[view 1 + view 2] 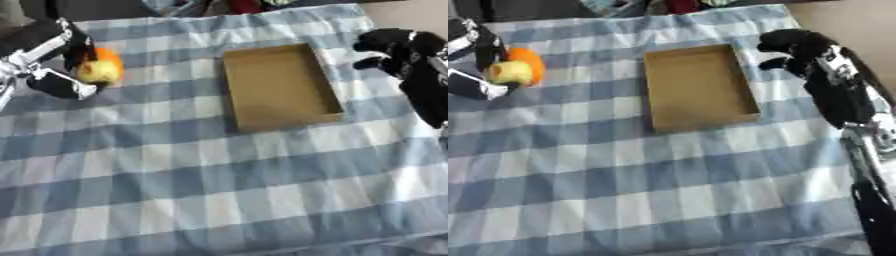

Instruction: Pick up objects on the table and place them in the box.

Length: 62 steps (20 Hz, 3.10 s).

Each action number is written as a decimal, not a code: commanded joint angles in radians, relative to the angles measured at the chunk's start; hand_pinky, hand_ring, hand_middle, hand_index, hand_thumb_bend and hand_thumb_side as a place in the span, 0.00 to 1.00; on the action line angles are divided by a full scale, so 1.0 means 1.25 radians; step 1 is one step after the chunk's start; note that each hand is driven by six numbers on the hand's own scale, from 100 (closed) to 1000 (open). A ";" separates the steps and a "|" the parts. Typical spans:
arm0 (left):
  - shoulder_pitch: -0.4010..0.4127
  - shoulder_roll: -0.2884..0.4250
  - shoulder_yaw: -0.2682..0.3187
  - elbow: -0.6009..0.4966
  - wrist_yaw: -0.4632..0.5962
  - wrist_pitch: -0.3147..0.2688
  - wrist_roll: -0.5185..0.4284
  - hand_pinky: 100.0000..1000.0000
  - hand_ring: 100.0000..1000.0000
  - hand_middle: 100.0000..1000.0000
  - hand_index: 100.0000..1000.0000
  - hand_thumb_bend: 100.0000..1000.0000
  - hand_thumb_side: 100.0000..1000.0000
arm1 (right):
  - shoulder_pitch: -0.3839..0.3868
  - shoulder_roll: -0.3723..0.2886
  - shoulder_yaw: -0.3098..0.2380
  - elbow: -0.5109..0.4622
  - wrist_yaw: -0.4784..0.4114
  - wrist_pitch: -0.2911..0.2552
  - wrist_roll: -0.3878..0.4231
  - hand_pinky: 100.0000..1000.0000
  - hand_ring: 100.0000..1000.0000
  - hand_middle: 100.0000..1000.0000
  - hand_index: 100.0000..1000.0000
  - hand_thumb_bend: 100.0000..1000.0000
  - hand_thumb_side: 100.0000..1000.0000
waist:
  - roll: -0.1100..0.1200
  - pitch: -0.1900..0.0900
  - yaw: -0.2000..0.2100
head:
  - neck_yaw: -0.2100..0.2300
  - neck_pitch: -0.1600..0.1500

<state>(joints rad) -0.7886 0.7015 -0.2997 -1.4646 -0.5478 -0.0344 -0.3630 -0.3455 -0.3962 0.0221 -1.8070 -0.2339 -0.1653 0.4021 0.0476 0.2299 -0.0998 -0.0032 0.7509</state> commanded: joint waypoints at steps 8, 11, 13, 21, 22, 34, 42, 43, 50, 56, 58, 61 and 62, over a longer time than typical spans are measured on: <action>-0.123 -0.075 -0.039 0.014 -0.022 -0.024 -0.021 0.51 0.32 0.27 0.49 0.31 0.00 | -0.048 0.016 0.091 0.002 -0.015 0.013 0.106 0.71 0.83 0.75 0.75 0.00 0.97 | 0.015 -0.004 -0.075 | 0.037 -0.020; -0.149 -0.103 -0.051 0.025 -0.033 -0.035 -0.023 0.51 0.33 0.28 0.50 0.31 0.00 | -0.060 0.023 0.122 0.002 -0.015 0.021 0.145 0.71 0.83 0.75 0.74 0.00 0.99 | 0.026 0.005 -0.103 | 0.049 -0.030; -0.159 -0.118 -0.059 0.031 -0.040 -0.042 -0.025 0.52 0.33 0.28 0.51 0.32 0.00 | -0.070 0.027 0.139 0.001 -0.017 0.026 0.169 0.71 0.83 0.75 0.74 0.00 1.00 | 0.033 0.011 -0.121 | 0.056 -0.036; -0.160 -0.159 -0.090 0.072 -0.065 -0.070 -0.046 0.53 0.36 0.34 0.58 0.35 0.00 | -0.092 0.036 0.171 0.000 -0.022 0.038 0.217 0.71 0.83 0.74 0.74 0.00 1.00 | 0.048 0.032 -0.172 | 0.070 -0.057; -0.158 -0.162 -0.093 0.078 -0.068 -0.074 -0.048 0.53 0.37 0.35 0.59 0.35 0.00 | -0.092 0.036 0.173 0.000 -0.021 0.039 0.220 0.71 0.83 0.74 0.74 0.00 1.00 | 0.049 0.034 -0.176 | 0.071 -0.059; -0.132 -0.183 -0.122 0.113 -0.086 -0.120 -0.098 0.56 0.44 0.44 0.67 0.43 0.00 | -0.090 0.041 0.176 0.004 -0.011 0.039 0.229 0.71 0.83 0.73 0.72 0.00 1.00 | 0.049 0.041 -0.187 | 0.070 -0.063; -0.136 -0.118 -0.066 0.042 -0.045 -0.077 -0.065 0.56 0.44 0.45 0.68 0.45 0.00 | -0.081 0.039 0.172 0.009 -0.011 0.036 0.224 0.71 0.83 0.73 0.72 0.00 1.00 | 0.039 0.028 -0.165 | 0.067 -0.060; -0.133 -0.103 -0.059 0.032 -0.040 -0.071 -0.062 0.57 0.44 0.45 0.68 0.45 0.00 | -0.078 0.037 0.170 0.011 -0.010 0.036 0.222 0.71 0.83 0.73 0.72 0.00 1.00 | 0.038 0.025 -0.160 | 0.064 -0.059; -0.101 -0.007 -0.016 -0.021 -0.033 -0.034 -0.043 0.57 0.45 0.45 0.69 0.44 0.01 | -0.064 0.027 0.160 0.016 -0.004 0.027 0.210 0.71 0.83 0.73 0.72 0.00 1.00 | 0.033 0.013 -0.130 | 0.055 -0.053; -0.038 0.058 0.031 0.020 -0.067 0.000 -0.024 0.57 0.45 0.46 0.69 0.43 0.00 | -0.048 0.017 0.146 0.019 -0.001 0.020 0.197 0.71 0.83 0.73 0.72 0.00 1.00 | 0.025 0.005 -0.093 | 0.040 -0.051; -0.007 0.091 0.042 0.031 -0.075 0.008 -0.012 0.57 0.46 0.47 0.69 0.43 0.00 | -0.046 0.018 0.147 0.020 -0.001 0.019 0.196 0.71 0.83 0.73 0.72 0.00 1.00 | 0.021 0.003 -0.087 | 0.043 -0.050; 0.024 0.112 0.061 0.051 -0.081 0.022 0.005 0.57 0.46 0.46 0.69 0.43 0.00 | -0.043 0.019 0.146 0.021 0.000 0.018 0.196 0.71 0.83 0.73 0.72 0.00 1.00 | 0.016 0.002 -0.078 | 0.046 -0.049; 0.032 0.118 0.067 0.058 -0.082 0.026 0.011 0.57 0.46 0.46 0.69 0.43 0.00 | -0.042 0.019 0.145 0.021 0.001 0.017 0.195 0.71 0.83 0.73 0.72 0.00 1.00 | 0.015 0.002 -0.076 | 0.047 -0.050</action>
<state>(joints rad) -0.7376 0.8011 -0.2414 -1.3931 -0.6443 -0.0084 -0.3604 -0.3917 -0.3555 0.2154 -1.7745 -0.2377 -0.1420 0.6501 0.0699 0.2531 -0.1957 0.0518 0.6853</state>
